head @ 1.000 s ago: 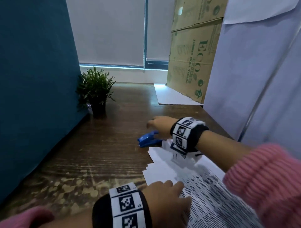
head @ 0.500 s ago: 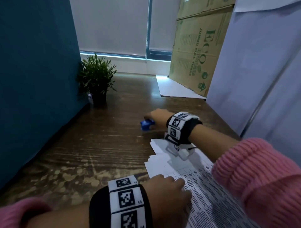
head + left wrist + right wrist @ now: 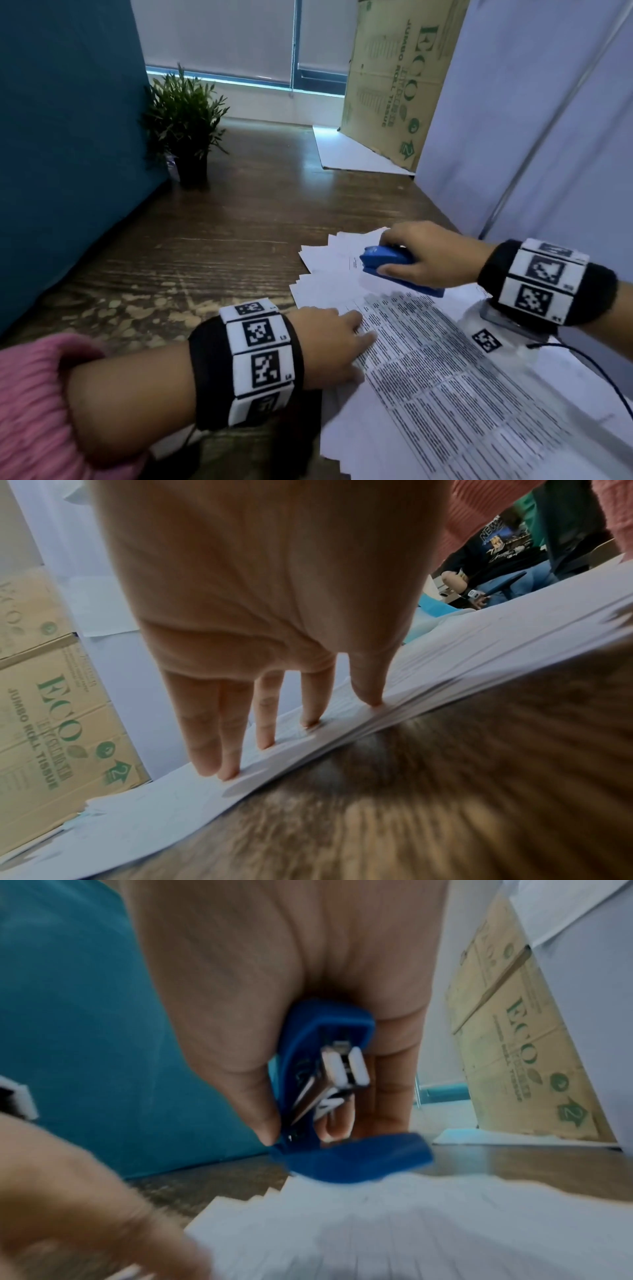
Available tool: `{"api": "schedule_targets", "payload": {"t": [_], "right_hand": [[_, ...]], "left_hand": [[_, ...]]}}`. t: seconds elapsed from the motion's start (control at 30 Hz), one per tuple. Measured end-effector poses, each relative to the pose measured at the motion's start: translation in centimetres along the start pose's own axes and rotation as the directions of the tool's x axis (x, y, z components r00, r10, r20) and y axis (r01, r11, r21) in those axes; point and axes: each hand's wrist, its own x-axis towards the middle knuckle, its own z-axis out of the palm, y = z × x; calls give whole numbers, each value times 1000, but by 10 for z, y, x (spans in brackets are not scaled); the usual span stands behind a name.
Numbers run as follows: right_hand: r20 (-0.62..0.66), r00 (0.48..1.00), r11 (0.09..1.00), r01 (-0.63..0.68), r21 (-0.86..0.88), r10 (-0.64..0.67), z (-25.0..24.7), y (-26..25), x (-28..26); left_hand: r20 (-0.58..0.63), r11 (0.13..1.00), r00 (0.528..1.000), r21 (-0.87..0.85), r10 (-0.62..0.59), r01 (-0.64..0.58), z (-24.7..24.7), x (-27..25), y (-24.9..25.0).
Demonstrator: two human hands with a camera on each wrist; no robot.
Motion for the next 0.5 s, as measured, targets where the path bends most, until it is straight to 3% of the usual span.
{"api": "schedule_targets", "payload": {"t": [0.23, 0.5], "right_hand": [[123, 992, 999, -32, 0, 32, 47, -11, 1], [214, 975, 997, -63, 49, 52, 53, -24, 25]], "left_hand": [[85, 999, 996, 26, 20, -22, 2, 0, -3], [166, 998, 985, 44, 43, -51, 4, -1, -1]]}}
